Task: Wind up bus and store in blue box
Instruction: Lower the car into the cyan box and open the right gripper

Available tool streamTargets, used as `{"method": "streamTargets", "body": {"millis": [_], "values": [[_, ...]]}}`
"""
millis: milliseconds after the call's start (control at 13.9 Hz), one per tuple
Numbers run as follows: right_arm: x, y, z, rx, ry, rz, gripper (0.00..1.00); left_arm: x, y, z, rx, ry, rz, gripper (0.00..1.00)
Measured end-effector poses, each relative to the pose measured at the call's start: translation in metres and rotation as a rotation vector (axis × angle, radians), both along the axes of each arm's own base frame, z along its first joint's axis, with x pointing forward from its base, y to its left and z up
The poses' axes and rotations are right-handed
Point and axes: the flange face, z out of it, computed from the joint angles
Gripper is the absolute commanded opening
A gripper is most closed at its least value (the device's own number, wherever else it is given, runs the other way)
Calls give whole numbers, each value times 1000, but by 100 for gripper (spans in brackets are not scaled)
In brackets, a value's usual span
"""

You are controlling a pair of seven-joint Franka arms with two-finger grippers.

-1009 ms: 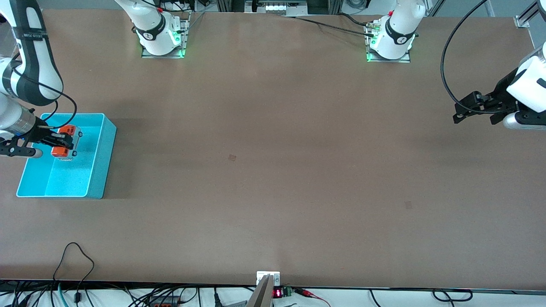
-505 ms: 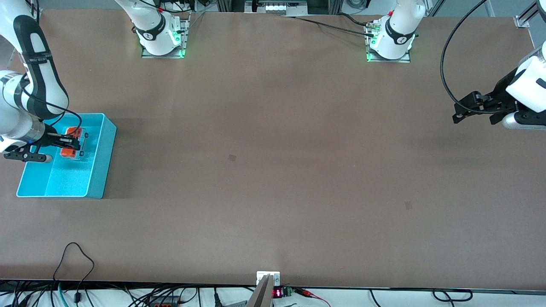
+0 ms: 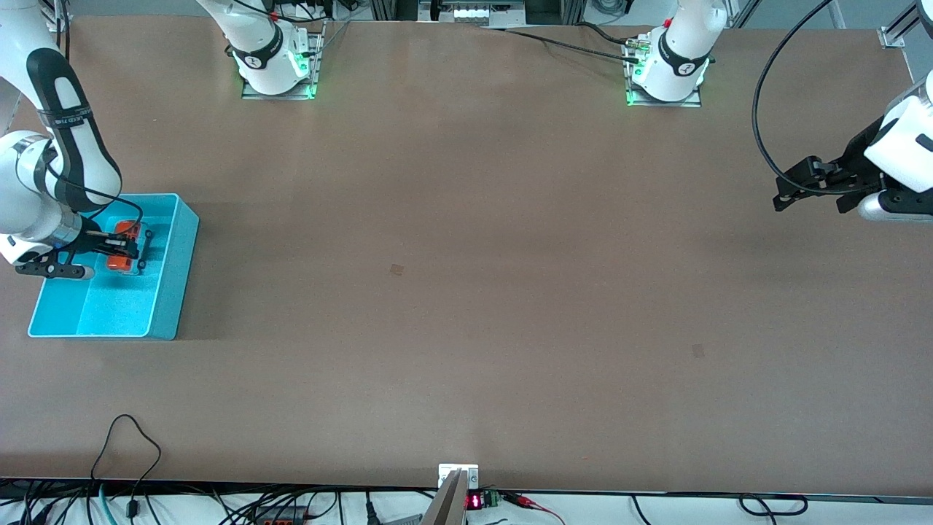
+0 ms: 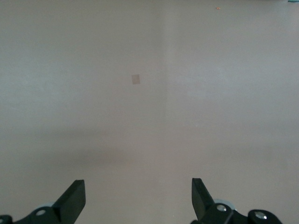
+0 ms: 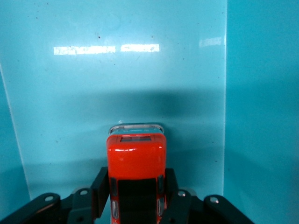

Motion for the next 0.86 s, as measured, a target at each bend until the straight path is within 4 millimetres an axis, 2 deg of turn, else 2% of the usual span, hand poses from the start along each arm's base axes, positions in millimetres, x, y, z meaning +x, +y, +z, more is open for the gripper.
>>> {"method": "streamTargets", "body": {"millis": [144, 288, 432, 649, 721, 865], "values": [[0, 0, 0, 0, 1, 1, 68, 0, 0, 0, 0, 0, 0, 100], [0, 0, -1, 1, 1, 2, 80, 0, 0, 0, 0, 0, 0, 100], [0, 0, 0, 0, 0, 3, 100, 0, 0, 0, 0, 0, 0, 100], [4, -1, 4, -4, -10, 4, 100, 0, 0, 0, 0, 0, 1, 100], [8, -2, 11, -9, -23, 5, 100, 0, 0, 0, 0, 0, 1, 100], [19, 0, 42, -10, -30, 11, 100, 1, 1, 0, 0, -5, 3, 100]]}}
